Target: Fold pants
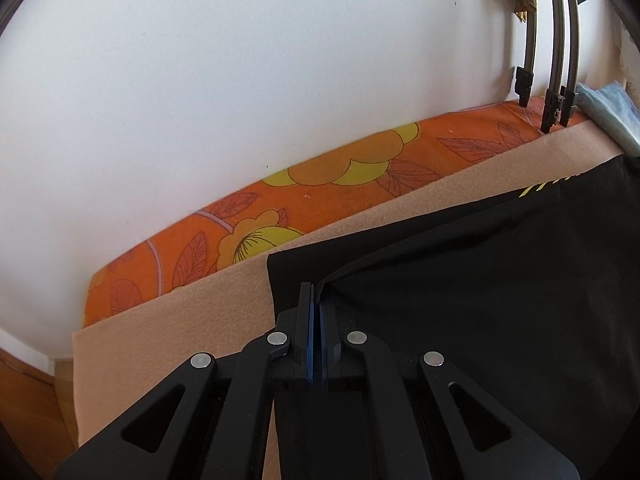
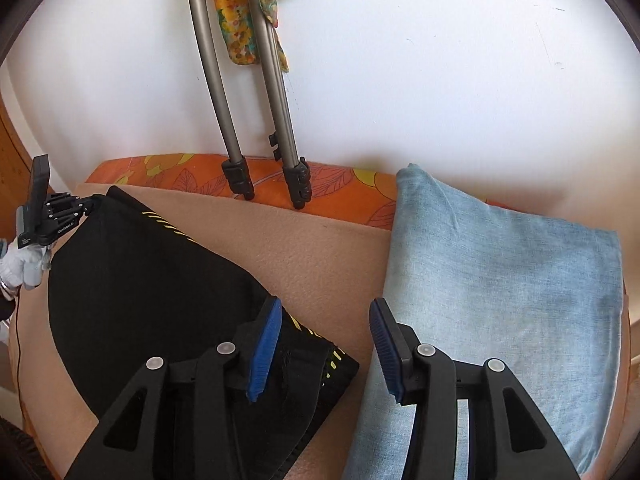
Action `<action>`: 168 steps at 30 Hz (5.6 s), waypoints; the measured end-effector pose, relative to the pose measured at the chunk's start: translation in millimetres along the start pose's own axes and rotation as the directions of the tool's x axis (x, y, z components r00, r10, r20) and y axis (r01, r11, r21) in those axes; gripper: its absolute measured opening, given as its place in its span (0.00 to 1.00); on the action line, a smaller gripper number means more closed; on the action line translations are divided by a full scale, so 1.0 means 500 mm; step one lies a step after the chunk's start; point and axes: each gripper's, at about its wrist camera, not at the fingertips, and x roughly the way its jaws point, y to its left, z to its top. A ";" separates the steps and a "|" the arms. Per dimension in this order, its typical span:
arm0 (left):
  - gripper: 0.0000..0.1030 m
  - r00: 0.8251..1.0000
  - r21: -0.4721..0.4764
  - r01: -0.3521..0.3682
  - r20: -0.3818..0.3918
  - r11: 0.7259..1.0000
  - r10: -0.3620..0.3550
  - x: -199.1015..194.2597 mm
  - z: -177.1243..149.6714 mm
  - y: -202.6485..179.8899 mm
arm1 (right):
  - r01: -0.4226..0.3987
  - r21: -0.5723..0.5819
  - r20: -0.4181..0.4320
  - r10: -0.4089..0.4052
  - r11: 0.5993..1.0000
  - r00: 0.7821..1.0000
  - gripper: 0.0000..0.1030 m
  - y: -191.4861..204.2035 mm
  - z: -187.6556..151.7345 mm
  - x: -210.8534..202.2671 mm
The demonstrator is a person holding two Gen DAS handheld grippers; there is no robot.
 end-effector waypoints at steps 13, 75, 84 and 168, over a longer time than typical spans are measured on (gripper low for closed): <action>0.17 0.997 -0.036 -0.076 0.011 0.996 0.076 0.019 0.020 0.020 | 0.023 0.022 -0.022 -0.023 0.999 0.999 0.20 0.018 -0.041 0.009; 0.48 0.892 0.207 0.441 0.002 0.873 -0.451 -0.237 -0.149 -0.289 | -0.256 -0.384 -0.172 0.203 0.887 0.964 0.29 0.468 -0.081 0.049; 0.07 0.848 0.198 0.529 -0.087 0.825 -0.523 -0.223 -0.151 -0.309 | -0.223 -0.381 -0.162 0.173 0.897 0.972 0.32 0.435 -0.100 0.015; 0.07 0.923 -0.269 0.366 0.227 0.891 -0.310 -0.202 -0.257 0.021 | -0.139 -0.257 -0.286 0.062 0.956 0.956 0.48 0.843 0.241 0.379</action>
